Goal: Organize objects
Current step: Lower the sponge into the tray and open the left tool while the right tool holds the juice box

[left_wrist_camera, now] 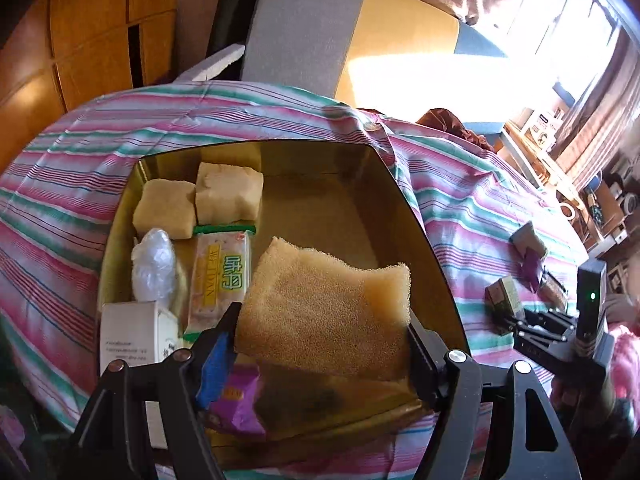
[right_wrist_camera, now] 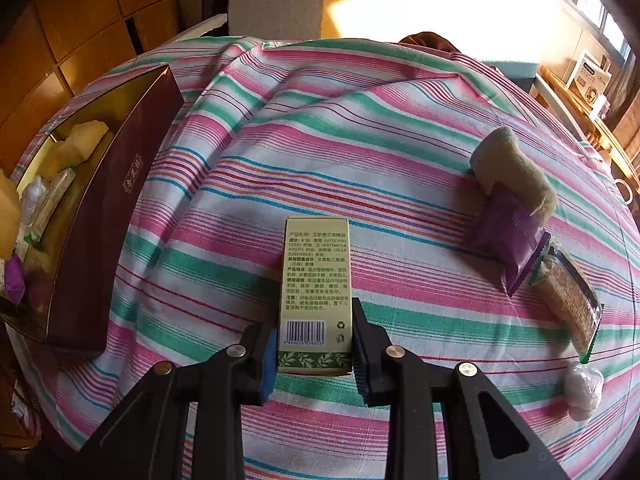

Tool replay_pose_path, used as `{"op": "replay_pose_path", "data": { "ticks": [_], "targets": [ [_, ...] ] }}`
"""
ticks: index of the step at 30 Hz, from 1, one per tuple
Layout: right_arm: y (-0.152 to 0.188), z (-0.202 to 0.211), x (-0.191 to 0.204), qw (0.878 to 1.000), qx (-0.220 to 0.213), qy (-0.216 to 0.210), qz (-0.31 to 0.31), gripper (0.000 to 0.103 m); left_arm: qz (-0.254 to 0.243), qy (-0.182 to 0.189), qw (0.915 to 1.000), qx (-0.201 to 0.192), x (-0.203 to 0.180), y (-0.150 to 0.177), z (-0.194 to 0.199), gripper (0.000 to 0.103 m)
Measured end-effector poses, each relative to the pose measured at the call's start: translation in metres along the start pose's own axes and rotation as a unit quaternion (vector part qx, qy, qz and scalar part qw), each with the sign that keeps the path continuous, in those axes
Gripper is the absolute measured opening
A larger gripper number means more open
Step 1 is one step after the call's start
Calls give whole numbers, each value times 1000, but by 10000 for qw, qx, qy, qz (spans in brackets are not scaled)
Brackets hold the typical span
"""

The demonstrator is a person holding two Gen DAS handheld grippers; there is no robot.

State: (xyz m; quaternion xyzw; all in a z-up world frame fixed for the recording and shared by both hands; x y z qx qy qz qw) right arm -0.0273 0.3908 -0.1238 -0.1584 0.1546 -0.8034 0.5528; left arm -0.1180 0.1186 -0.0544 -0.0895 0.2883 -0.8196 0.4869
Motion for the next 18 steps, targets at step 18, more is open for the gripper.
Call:
{"op": "replay_pose_path", "data": {
  "ticks": [18],
  "targets": [
    [-2,1,1,10000,-2,-8,69,30,242,-390,9980,426,33,-88,-118,75]
  ]
}}
Point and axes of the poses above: each gripper's, at about its wrist camera, not at the fingertips, and z roughly against the way its jaws point, x to its left, y to its underside, the point moved 4 cm from there along -z, roughly the way its jaws point, and after that the axes turned 11 degrees about -z, right-handed, at the moved point
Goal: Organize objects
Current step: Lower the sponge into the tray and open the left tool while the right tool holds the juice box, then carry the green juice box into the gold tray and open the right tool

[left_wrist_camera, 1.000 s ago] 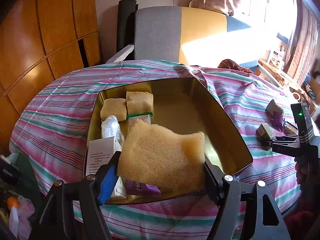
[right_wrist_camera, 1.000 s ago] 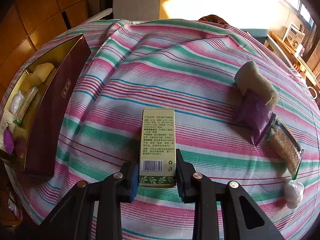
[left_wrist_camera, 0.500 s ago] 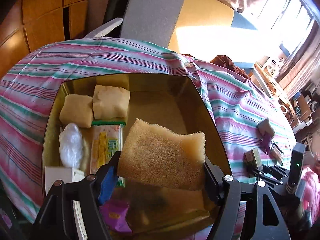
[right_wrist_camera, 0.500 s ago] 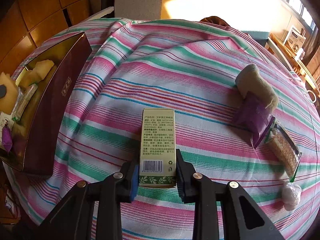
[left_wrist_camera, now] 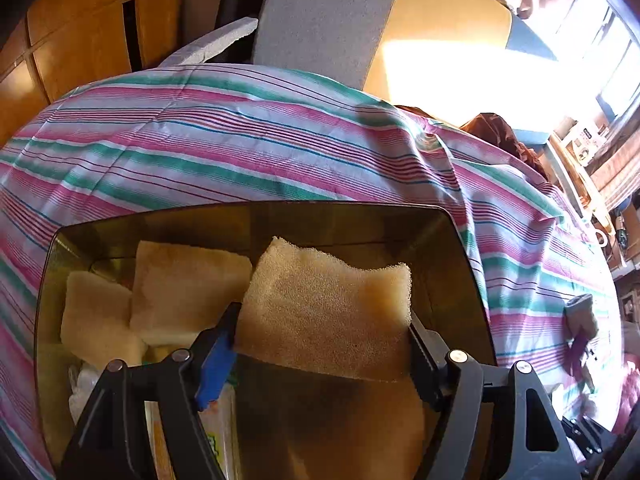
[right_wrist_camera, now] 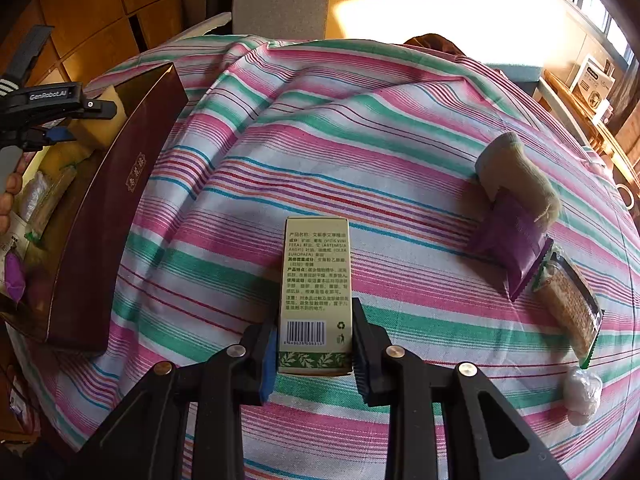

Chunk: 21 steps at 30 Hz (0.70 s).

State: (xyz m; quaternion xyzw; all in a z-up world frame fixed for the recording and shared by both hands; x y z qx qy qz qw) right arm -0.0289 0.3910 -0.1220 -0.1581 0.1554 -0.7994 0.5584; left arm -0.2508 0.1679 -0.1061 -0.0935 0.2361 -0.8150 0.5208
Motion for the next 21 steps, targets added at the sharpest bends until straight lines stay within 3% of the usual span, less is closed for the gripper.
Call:
{"op": "replay_pose_path", "data": {
  "ticks": [4,9,16,21],
  "targets": [
    [0,0,0,10000,-4,-6,6,30,-65,-260,9996,37,6,-8,-17,78],
    [0,0,0,10000,-8,-11,-1,30,-61,-172,9998,10,6,-9,-13,81],
    [0,-1,1,10000,-54,-7,-5,30,-224,-120,9993,-290,-2,0,26,84],
    [1,0,3,9999,-118,34,13,30,-282,-175,9973,-648,-1,29,75,84]
  ]
}}
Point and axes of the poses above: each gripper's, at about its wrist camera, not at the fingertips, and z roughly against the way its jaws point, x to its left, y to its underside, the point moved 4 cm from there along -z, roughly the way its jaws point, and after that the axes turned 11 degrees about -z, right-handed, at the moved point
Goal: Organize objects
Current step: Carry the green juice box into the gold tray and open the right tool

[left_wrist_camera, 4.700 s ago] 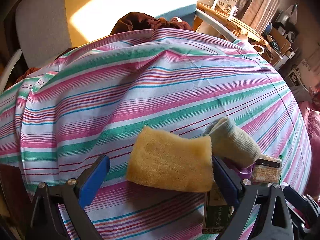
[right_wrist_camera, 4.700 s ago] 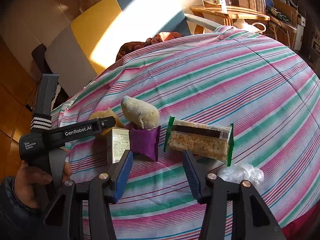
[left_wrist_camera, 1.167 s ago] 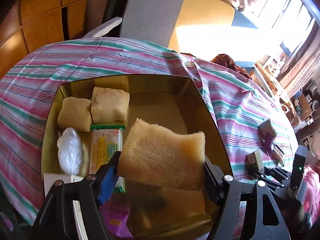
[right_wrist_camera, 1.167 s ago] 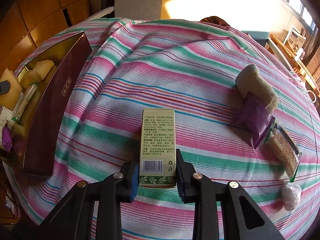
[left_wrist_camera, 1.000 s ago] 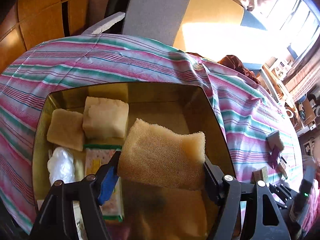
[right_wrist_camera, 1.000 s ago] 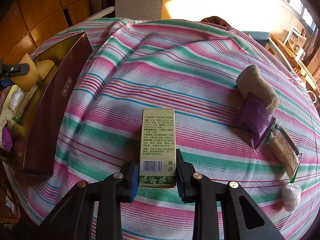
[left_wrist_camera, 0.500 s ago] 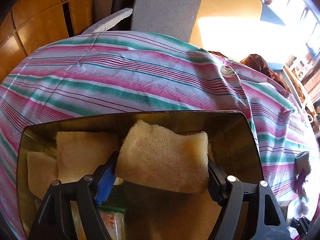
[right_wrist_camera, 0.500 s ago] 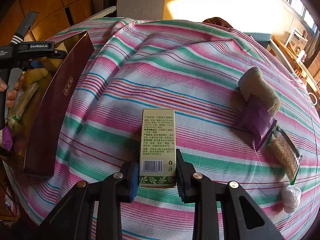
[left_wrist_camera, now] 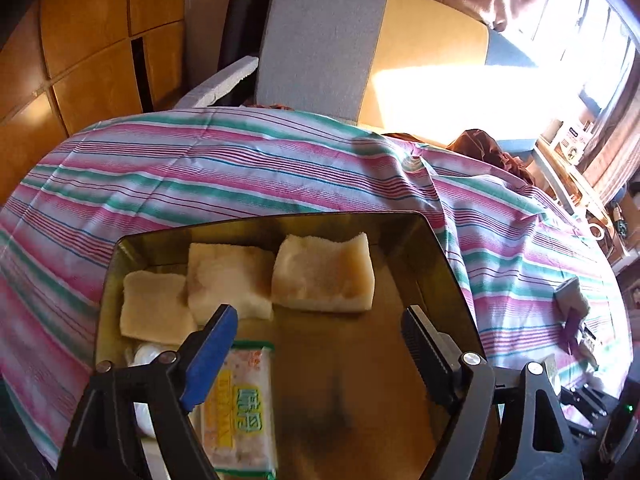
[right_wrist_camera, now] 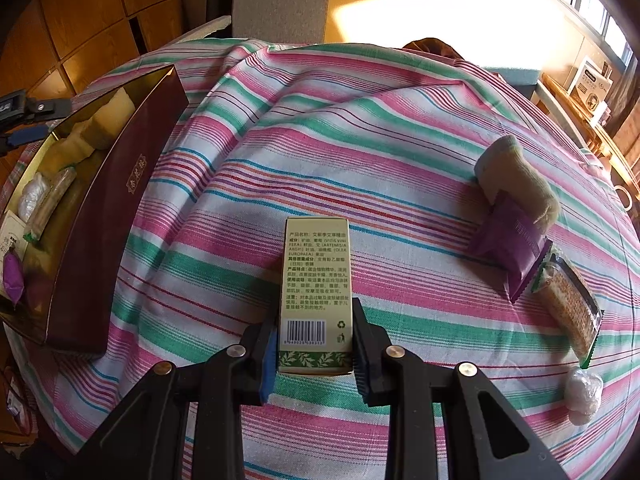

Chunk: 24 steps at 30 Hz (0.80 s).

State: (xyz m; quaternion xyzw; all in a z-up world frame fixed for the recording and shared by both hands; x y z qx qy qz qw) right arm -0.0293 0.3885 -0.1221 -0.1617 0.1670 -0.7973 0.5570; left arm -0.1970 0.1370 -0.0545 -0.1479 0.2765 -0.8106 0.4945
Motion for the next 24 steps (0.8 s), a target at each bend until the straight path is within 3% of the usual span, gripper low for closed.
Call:
{"op": "replay_pose_path", "data": {
  "ticks": [9,12,18,24],
  "targets": [
    [-8,10,1,9997,-9,94,-220,30,-163,-312,9985,-427,12,74,76,85],
    [-21,33,12,9991,-232,-138,-334,30,-21,-347,9983,-473,21,96,89,85],
    [-42,70,91,9953,-437,-863,54,30,207,-405,9975,-542,34,121,101,84],
    [-51,53,185,9900,-30,-1335,447,30,359,-431,9959,-708,47,129,111,85]
  ]
}}
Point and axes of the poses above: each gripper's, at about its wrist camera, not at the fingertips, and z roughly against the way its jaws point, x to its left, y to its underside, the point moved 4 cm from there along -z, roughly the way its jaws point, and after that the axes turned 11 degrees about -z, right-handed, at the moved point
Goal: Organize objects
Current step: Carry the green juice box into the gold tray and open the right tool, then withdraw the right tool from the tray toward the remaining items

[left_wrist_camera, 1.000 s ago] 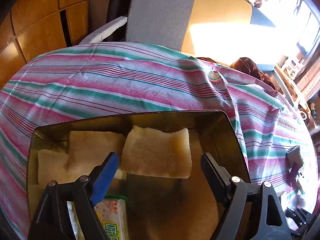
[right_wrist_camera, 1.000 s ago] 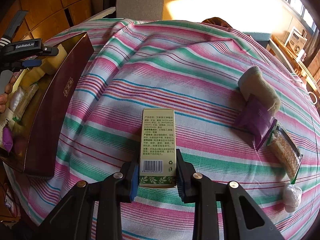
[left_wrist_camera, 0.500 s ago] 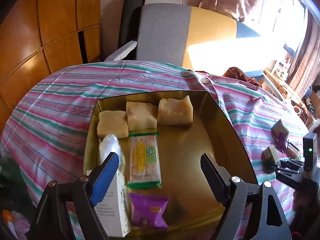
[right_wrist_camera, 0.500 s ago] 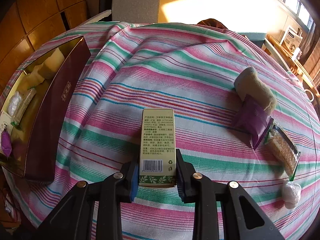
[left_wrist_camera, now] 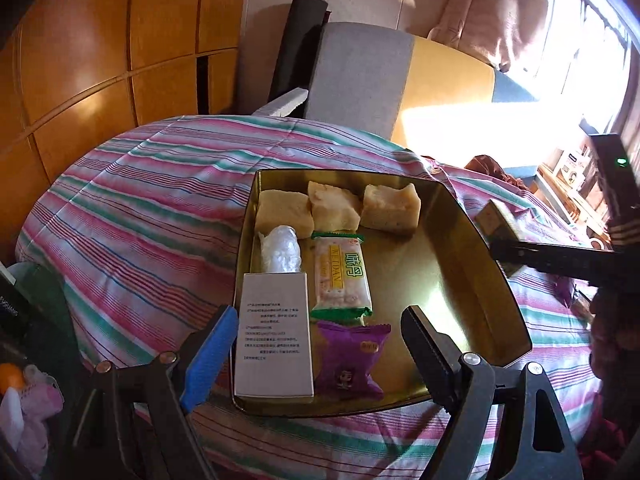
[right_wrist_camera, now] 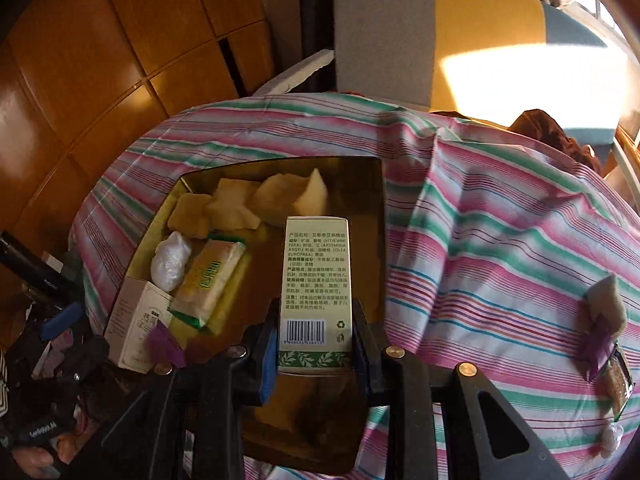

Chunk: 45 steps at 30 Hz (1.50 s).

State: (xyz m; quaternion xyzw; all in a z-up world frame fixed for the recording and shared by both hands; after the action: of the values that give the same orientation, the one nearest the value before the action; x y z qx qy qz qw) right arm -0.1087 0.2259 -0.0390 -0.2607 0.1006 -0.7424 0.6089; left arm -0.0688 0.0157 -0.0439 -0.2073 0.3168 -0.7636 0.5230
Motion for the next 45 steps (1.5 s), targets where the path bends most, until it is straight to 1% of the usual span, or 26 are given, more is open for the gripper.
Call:
{"op": "replay_pose_path", "data": {
  "ticks": [2,5,10,12,16,17,20,27,30,38,45],
  "targets": [
    [-5,-24,15,9997,244,-22,-81,30,37,-19,10000,-34,5,1,2,85],
    [-11,-60,27,9979,583,20,-286,30,127,-19,9999,-3,15,6,3,85],
    [-18,-100,40,9945,877,286,-500,30,310,-51,9995,62,31,15,0,84],
    [-21,-108,44,9935,903,231,-648,30,365,-71,9993,88,36,19,-2,84],
    [-23,-118,52,9911,1038,-18,-836,35,433,-81,9989,140,42,23,-5,85],
    [-23,-117,53,9912,1019,-54,-848,36,434,-85,9989,146,43,23,-5,85],
    [-21,-114,52,9918,948,-123,-854,36,444,-103,9989,124,44,24,-3,85],
    [-14,-85,44,9959,591,-187,-659,36,348,-205,9992,3,39,19,5,85],
    [-6,-67,41,9978,397,-139,-514,36,268,-264,9993,-41,35,16,9,85],
    [17,-24,25,9998,-115,106,-77,37,50,-266,9996,-118,19,14,17,86],
    [38,4,-1,9991,-339,244,2,37,-156,-198,9996,-120,0,11,19,86]
  ]
}}
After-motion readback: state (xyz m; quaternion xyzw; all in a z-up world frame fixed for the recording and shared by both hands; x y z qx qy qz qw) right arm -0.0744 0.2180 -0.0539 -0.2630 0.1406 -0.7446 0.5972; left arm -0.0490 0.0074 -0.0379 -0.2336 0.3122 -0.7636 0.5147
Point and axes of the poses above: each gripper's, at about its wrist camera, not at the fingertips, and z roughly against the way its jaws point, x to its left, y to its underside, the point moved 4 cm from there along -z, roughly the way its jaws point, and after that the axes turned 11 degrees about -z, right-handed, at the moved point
